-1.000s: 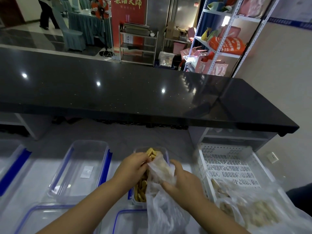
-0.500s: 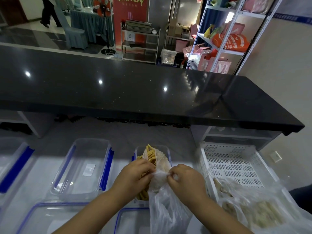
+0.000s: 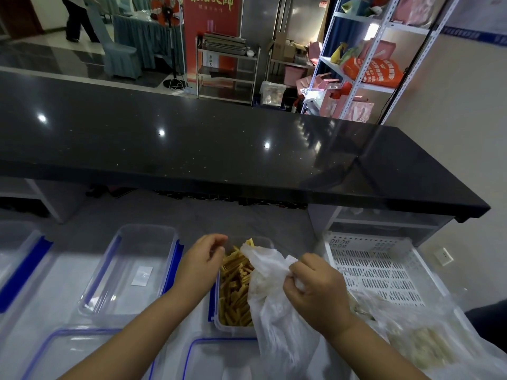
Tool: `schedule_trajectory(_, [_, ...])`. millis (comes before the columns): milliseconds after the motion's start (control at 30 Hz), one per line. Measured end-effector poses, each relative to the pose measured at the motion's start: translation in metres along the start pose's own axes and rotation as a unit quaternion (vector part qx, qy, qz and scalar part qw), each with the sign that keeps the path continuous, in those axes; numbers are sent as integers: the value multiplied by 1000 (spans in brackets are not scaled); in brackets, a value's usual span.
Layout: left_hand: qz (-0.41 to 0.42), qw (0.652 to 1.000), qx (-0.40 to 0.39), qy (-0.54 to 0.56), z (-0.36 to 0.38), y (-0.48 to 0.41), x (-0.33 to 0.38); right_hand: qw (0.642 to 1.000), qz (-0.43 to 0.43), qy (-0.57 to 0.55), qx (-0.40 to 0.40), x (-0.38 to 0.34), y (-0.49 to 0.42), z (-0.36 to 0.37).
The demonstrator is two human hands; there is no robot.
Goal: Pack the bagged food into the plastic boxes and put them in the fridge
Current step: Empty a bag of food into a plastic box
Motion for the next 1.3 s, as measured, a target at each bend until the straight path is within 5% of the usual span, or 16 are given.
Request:
schedule_trajectory(300, [49,989,-132,-51,27,-16,9,995,-96,5,-10,-4,9,4])
schedule_trajectory(467, [57,997,-44,19,16,-18,21,996,-82,4,-33,-1,13,3])
schedule_trajectory(600, [95,993,-53,34,9,-14,24,999,7,7,-35,18,9,-5])
schedule_trajectory(733, [20,999,-7,46,-6,-9,2,997,49,56,-26,29,-5,-8])
schedule_trajectory(900, [-11,999,11,43,-14,4,-11,984,20,130,-120,15,-14,13])
schedule_trajectory(1133, [-31,997,38,54,-6,16,-12,983,-26,1,-180,-26,-32,54])
schedule_trajectory(1300, [-45,996,50,54,0,19,-17,962,-94,29,-253,-37,-44,82])
Point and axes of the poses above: each hand's wrist, its own y-axis away from the middle knuckle, its own z-axis out of the palm, x = y × z, the point moved 3 cm from there along -y, towards the middle knuckle, and after that the axes turned 7 degrees about y, right-handed, at the moved point
